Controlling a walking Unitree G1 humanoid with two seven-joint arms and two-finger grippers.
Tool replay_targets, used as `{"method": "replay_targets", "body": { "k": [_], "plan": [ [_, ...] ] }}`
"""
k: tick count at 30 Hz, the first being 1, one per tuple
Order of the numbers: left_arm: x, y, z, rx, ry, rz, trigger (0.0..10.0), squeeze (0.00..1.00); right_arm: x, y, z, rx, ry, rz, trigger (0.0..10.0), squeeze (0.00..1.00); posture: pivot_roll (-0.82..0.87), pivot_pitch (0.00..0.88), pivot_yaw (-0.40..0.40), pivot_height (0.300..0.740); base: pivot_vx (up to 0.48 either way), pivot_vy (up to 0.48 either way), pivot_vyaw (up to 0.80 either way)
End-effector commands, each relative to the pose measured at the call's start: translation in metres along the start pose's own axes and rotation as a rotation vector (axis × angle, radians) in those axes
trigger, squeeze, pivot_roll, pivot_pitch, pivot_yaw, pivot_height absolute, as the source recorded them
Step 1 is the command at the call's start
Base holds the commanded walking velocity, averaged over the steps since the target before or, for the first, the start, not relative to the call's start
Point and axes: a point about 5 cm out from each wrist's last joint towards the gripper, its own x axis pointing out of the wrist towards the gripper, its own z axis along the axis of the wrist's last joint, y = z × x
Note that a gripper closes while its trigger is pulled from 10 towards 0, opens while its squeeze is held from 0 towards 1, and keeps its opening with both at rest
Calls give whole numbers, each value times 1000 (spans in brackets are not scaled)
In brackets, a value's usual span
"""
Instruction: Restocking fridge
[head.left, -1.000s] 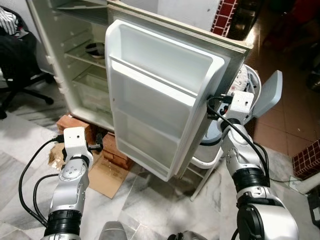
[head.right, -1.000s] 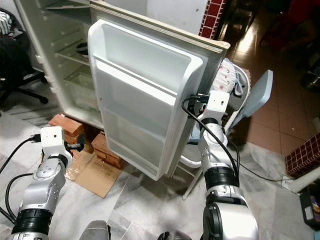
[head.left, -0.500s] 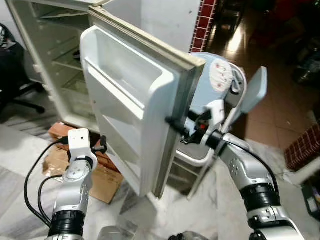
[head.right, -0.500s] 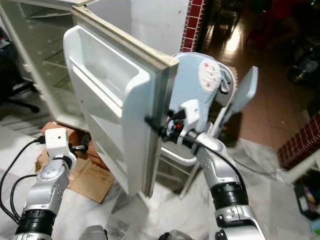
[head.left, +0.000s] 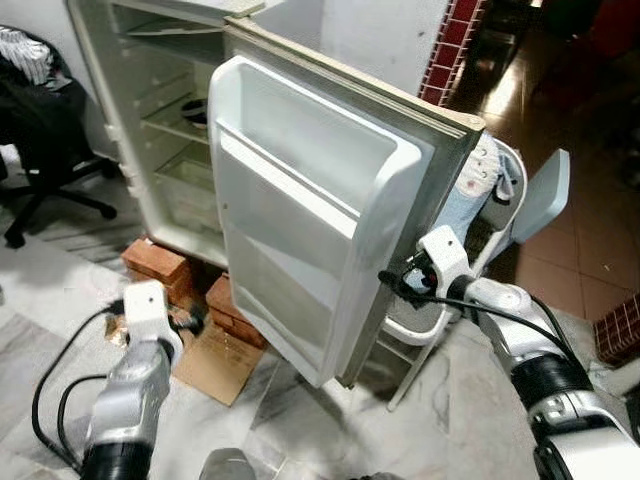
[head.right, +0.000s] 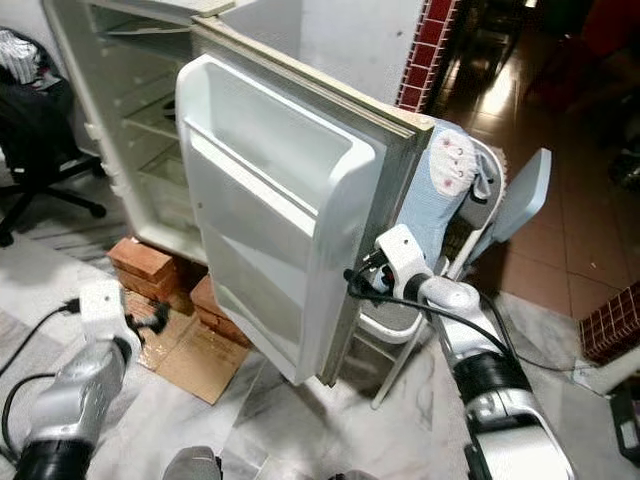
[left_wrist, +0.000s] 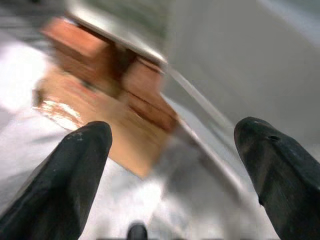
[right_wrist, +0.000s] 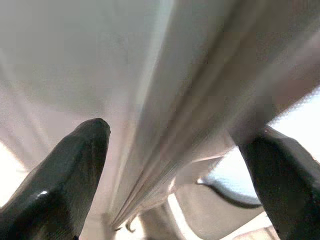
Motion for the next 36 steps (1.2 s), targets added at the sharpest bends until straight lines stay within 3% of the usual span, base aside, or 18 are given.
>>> {"method": "replay_targets", "body": {
  "k": [1, 9, 12, 14, 17, 18, 20, 23, 25, 27, 28, 31, 32, 34, 36],
  "plan": [
    [-3, -11, 4, 104, -1, -79, 10000, 0, 4, -5, 9, -4, -31, -53, 10000, 0, 155, 0, -61, 740, 0, 0, 0],
    [-6, -9, -1, 143, 54, -44, 10000, 0, 16, -22, 41, 141, -139, -305, 10000, 0, 170, 0, -62, 740, 0, 0, 0],
    [-7, -8, -1, 143, 28, -7, 10000, 0, 16, -36, 58, 310, -210, -430, 10000, 0, 176, 0, -66, 740, 0, 0, 0],
    [-8, -7, -1, 149, 29, 18, 10000, 0, 20, -35, 74, 394, -268, -422, 10000, 0, 179, 0, -70, 740, 0, 0, 0],
    [-10, -4, -5, 154, 62, 41, 10000, 0, 25, -27, 90, 446, -314, -348, 10000, 0, 182, 0, -75, 740, 0, 0, 0],
    [-13, 1, -11, 155, 96, 69, 10000, 0, 29, -16, 101, 466, -358, -228, 10000, 0, 184, 0, -82, 740, 0, 0, 0],
    [-16, 4, -17, 158, 125, 84, 10000, 0, 30, -7, 108, 453, -384, -125, 10000, 0, 185, 0, -87, 740, 0, 0, 0],
    [-24, 9, -30, 145, 169, 102, 10000, 0, 20, 20, 121, 372, -460, 220, 10000, 0, 182, 0, -94, 740, 0, 0, 0],
    [-28, 10, -34, 151, 187, 92, 10000, 0, 0, 36, 113, 290, -468, 492, 10000, 0, 185, 0, -99, 740, 0, 0, 0],
    [-29, 11, -35, 156, 191, 96, 10000, 0, -4, 36, 108, 272, -451, 538, 10000, 0, 185, 0, -99, 740, 0, 0, 0],
    [-30, 12, -36, 165, 201, 98, 10000, 0, -9, 33, 94, 220, -395, 574, 10000, 0, 182, 0, -98, 740, 0, 0, 0],
    [-31, 11, -37, 162, 205, 84, 10000, 0, -9, 16, 60, 81, -215, 529, 10000, 0, 178, 0, -98, 740, 0, 0, 0],
    [-31, 11, -37, 162, 205, 84, 10000, 0, -9, 16, 60, 81, -215, 529, 10000, 0, 178, 0, -98, 740, 0, 0, 0],
    [-31, 9, -37, 163, 207, 77, 10000, 0, -13, -5, 20, -95, 12, 439, 10000, 0, 176, 0, -99, 740, 0, 0, 0],
    [-31, 9, -37, 162, 209, 77, 10000, 0, -25, -15, 1, -157, 132, 425, 10000, 0, 177, 0, -100, 740, 0, 0, 0]
  ]
}}
